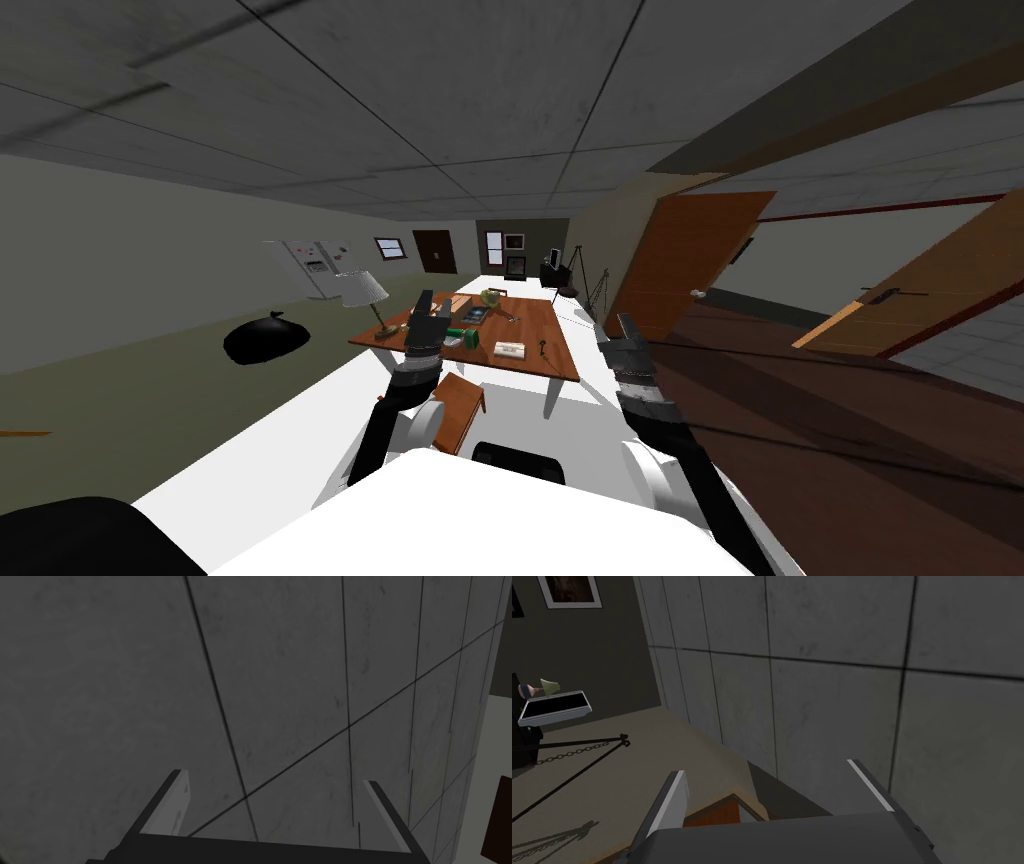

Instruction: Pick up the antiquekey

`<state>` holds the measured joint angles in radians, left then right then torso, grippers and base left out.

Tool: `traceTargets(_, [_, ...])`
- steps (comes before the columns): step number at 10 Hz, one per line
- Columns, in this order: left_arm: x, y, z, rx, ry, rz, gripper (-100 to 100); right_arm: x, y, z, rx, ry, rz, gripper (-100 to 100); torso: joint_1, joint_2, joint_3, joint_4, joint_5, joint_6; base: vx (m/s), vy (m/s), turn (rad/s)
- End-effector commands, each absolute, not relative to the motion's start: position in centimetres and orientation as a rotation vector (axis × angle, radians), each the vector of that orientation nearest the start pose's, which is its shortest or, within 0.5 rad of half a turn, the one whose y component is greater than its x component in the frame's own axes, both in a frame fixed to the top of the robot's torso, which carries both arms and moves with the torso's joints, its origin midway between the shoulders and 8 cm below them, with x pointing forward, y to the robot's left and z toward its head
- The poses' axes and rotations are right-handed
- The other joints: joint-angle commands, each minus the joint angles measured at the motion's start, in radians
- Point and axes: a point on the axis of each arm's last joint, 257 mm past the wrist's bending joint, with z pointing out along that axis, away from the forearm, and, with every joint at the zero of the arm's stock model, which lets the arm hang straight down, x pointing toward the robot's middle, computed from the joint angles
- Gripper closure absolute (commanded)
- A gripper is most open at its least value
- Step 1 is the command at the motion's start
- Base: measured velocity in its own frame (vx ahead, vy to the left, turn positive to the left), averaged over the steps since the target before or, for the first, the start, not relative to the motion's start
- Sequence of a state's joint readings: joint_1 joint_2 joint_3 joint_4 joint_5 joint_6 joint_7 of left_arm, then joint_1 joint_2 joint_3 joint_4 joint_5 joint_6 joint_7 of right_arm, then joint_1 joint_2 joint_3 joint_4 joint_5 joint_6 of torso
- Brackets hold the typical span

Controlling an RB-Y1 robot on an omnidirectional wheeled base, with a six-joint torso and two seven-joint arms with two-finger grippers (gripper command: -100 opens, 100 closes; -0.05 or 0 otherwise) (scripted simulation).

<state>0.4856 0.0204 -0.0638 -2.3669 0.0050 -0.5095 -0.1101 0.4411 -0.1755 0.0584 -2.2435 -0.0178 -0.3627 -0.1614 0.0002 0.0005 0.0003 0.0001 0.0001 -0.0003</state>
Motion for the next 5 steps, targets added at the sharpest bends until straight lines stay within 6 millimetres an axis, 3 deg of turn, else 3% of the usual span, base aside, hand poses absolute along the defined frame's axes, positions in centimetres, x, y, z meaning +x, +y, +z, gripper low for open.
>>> traceTargets(1, [32.6, 25.2, 6.8, -0.529, 0.572, -1.296, 0, 39.3, -23.3, -2.7, 0.746, 0.888, 1.497, -100, 0.000, 0.000, 0.000, 0.000, 0.000, 0.000, -0.015, 0.006, 0.225])
traceTargets(4, [32.6, 25.2, 6.8, -0.529, 0.572, -1.296, 0, 41.4, -20.8, -7.1, 0.771, 1.047, 1.495, -100, 0.000, 0.000, 0.000, 0.000, 0.000, 0.000, -0.019, 0.009, 0.245])
traceTargets(5, [32.6, 25.2, 6.8, -0.529, 0.572, -1.296, 0, 41.5, -20.9, -7.5, 0.777, 1.052, 1.491, -100, 0.000, 0.000, 0.000, 0.000, 0.000, 0.000, -0.015, 0.004, 0.074])
